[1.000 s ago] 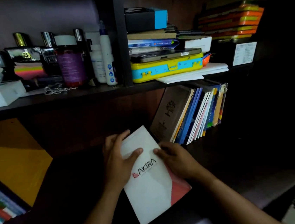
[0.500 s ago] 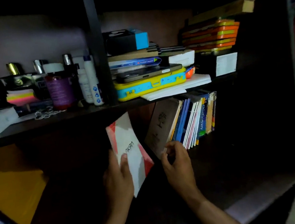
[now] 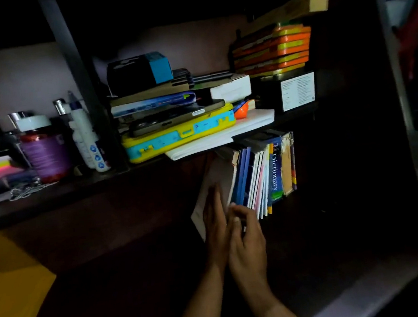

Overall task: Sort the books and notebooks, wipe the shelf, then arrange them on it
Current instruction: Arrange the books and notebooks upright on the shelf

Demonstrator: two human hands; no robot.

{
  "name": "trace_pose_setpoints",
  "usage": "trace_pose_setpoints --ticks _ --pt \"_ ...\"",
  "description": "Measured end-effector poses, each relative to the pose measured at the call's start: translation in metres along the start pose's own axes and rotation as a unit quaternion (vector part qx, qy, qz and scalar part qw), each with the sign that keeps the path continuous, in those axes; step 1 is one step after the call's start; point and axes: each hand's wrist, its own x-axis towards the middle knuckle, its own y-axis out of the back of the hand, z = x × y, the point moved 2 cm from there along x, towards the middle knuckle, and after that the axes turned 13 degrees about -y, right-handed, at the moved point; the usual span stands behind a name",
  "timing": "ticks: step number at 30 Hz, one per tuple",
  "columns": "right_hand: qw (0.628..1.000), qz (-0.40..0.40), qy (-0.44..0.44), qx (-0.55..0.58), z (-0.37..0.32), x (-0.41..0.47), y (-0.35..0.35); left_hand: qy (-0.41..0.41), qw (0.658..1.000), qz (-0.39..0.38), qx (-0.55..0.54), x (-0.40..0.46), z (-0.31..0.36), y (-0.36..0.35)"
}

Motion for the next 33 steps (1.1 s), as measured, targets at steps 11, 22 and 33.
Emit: trace_pose_setpoints --ticks 11,22,33 --pt "0.994 -0.084 -0.052 -0.050 -0.008 -0.005 -0.002 0.070 0.982 0.088 -0.153 0.024 -0.032 -0.005" --pt "0.989 -0.109 -0.085 -0.060 -0.008 -0.003 -0.004 0.229 0.945 0.093 -0.212 0.018 -0.054 -0.003" --pt "0.988 -0.101 -0.088 -0.075 -0.043 -0.007 0.071 0.191 0.971 0.072 -0.126 -0.020 0.016 0.007"
